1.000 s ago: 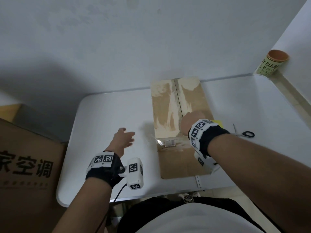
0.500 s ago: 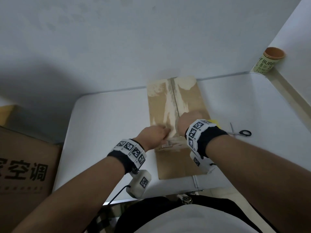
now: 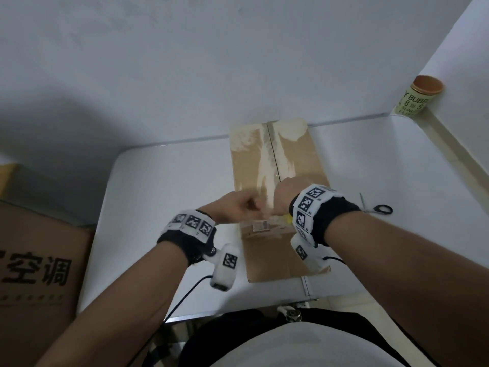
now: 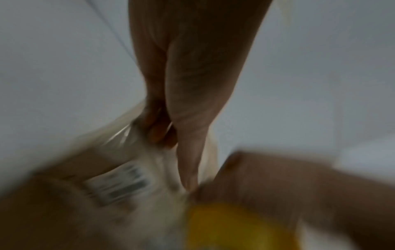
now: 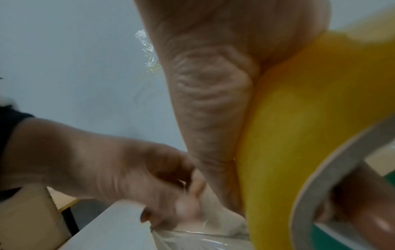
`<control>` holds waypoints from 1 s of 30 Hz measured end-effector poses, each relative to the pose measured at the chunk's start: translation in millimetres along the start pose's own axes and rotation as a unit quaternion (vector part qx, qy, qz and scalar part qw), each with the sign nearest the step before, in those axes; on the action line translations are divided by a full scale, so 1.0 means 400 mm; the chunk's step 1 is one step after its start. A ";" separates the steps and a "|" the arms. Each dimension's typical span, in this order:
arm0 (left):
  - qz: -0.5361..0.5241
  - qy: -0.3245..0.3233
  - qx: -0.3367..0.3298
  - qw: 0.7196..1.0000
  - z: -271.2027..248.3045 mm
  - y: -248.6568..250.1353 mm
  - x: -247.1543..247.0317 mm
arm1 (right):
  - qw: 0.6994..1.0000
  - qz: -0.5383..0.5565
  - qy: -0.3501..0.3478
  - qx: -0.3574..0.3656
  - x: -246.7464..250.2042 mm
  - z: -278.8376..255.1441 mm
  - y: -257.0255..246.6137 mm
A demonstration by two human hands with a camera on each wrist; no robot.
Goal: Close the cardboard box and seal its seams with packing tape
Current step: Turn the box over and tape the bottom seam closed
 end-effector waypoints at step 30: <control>-0.684 0.057 0.332 0.647 -0.099 -0.190 -0.184 | 0.998 0.044 -0.036 -0.020 -0.051 0.123 0.025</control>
Point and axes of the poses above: each hand's wrist, its own z-axis towards the middle knuckle, its own x-axis out of the back of the hand, y = z × x, the point moved 9 cm from there along z, towards the middle knuckle, and after that the axes turned 9 degrees about -z, right-handed, at the moved point
